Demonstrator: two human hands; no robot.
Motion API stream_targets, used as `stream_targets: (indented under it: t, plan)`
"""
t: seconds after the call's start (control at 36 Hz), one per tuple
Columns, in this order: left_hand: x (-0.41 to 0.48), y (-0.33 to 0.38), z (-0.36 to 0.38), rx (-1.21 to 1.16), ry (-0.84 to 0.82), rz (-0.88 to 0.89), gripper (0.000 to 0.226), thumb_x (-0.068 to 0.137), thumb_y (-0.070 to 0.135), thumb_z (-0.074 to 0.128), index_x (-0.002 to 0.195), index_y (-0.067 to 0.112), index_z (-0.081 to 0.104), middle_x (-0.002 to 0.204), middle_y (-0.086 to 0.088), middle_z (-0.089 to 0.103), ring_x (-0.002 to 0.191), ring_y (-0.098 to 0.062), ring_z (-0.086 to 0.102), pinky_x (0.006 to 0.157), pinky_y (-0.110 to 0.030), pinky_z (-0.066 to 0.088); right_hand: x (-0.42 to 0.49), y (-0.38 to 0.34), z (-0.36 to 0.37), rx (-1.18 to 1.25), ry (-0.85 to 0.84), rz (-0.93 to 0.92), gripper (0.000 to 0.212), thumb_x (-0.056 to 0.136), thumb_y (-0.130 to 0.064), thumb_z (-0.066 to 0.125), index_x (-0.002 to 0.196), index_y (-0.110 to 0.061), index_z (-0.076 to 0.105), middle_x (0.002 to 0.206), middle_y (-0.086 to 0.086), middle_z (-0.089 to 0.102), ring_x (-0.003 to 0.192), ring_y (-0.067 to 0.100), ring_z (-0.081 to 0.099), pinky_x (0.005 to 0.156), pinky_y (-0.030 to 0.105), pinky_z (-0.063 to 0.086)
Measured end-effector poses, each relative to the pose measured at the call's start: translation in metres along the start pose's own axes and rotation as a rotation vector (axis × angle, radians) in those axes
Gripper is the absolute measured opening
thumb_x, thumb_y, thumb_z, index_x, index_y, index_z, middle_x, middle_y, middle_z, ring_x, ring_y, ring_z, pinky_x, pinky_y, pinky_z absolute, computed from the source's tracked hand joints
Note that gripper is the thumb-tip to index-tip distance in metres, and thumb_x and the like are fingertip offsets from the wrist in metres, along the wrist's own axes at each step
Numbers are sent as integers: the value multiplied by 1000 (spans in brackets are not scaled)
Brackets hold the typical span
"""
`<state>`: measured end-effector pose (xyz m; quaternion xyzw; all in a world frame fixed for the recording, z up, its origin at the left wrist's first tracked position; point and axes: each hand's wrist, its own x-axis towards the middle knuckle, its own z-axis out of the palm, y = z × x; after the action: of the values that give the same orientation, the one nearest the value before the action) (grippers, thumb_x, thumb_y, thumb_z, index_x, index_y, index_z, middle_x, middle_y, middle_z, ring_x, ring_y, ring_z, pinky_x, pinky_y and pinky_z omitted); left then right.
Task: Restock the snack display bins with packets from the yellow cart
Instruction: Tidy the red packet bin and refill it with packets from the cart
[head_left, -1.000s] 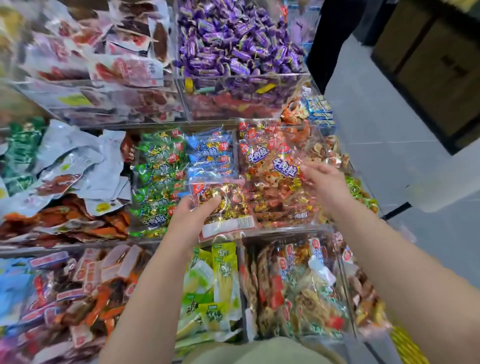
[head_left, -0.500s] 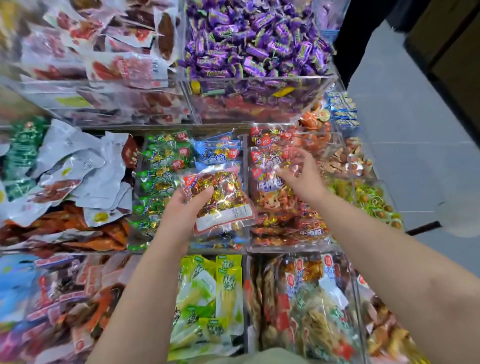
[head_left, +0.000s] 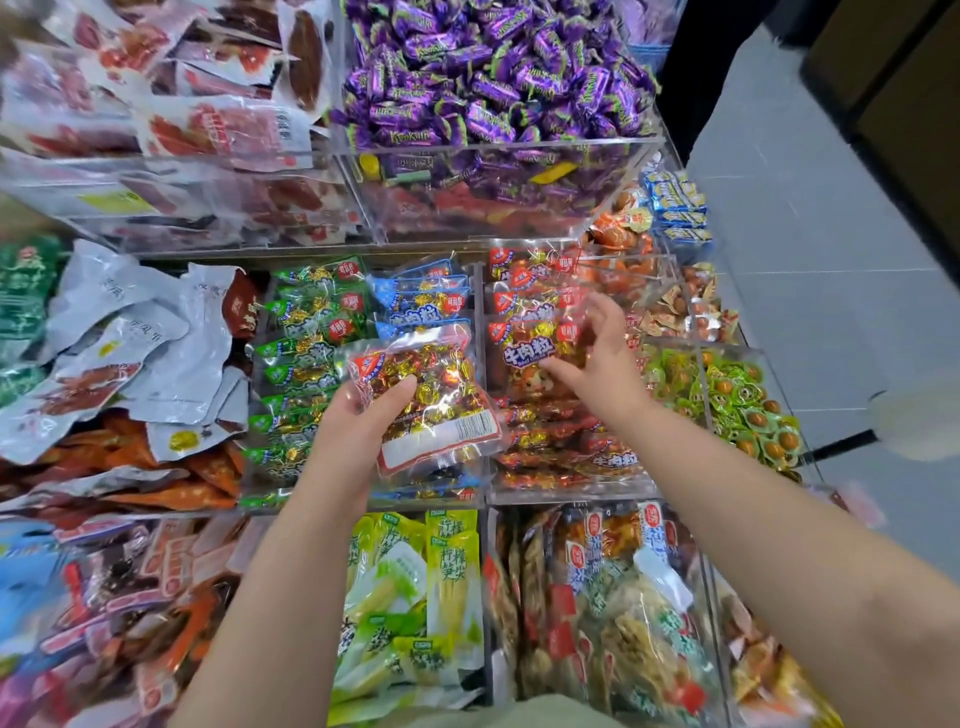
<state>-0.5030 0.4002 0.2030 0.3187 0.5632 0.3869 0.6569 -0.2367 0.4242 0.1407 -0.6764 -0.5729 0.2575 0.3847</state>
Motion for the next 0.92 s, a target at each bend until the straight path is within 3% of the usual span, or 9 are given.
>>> stream_targets:
  t: [0.11,0.28,0.42,0.47,0.58,0.64,0.75,0.83,0.92]
  plan:
    - [0,2,5,64,-3,20,40,86,30,70,122,19,59,118,-5,68,111,-30,63,91,-55,51,18,7,6,-108,-87,91,100,74,-40,75,146,-34,7,154,4,23,140,21,24,113,38,20]
    - [3,0,14,97,-23,-1,31,82,33,73,110,23,63,113,-6,70,99,-27,69,70,-44,59,14,18,4,-76,-190,319,120,67,-58,70,147,-28,-15,158,2,-1,145,23,4,114,45,11]
    - [2,2,24,115,-64,-27,105,51,58,81,139,16,44,144,-10,48,129,-34,49,103,-58,41,0,12,-6,47,-227,400,117,73,-58,66,145,-29,-22,158,1,-10,145,22,-3,114,47,8]
    - [2,2,27,122,-78,-34,115,47,61,81,144,17,39,148,-9,44,132,-35,45,105,-59,37,-7,6,-11,51,-142,414,105,79,-55,62,148,-28,-13,158,2,-3,145,22,2,115,46,10]
    - [2,2,32,145,-73,-16,94,52,56,82,132,19,51,136,-7,56,123,-31,55,102,-58,43,-31,-16,-23,154,157,324,38,90,-39,57,125,-29,49,123,-4,51,112,12,51,98,34,45]
    - [0,1,38,171,-64,-12,101,51,57,81,138,21,45,142,-3,50,126,-27,51,103,-55,43,-42,-30,-27,331,40,338,17,88,-37,60,104,-34,60,95,-16,64,90,2,62,80,25,51]
    - [-4,-4,53,232,-109,27,68,54,53,81,113,30,56,124,5,61,115,-20,59,99,-48,47,-55,-49,-23,435,-425,392,64,71,-50,72,127,-27,51,83,-11,64,66,-3,61,58,15,49]
    - [-5,-6,60,250,-77,37,67,49,62,85,101,29,57,109,0,67,99,-21,65,88,-48,54,-55,-51,-24,471,-370,407,66,72,-33,78,130,-27,46,88,-2,51,57,2,53,48,21,46]
    - [-2,-4,57,233,19,39,46,62,67,75,91,38,55,108,2,67,96,-18,65,84,-45,55,-51,-51,-44,538,-214,491,56,70,-29,79,119,-24,54,112,-1,59,88,15,61,65,32,54]
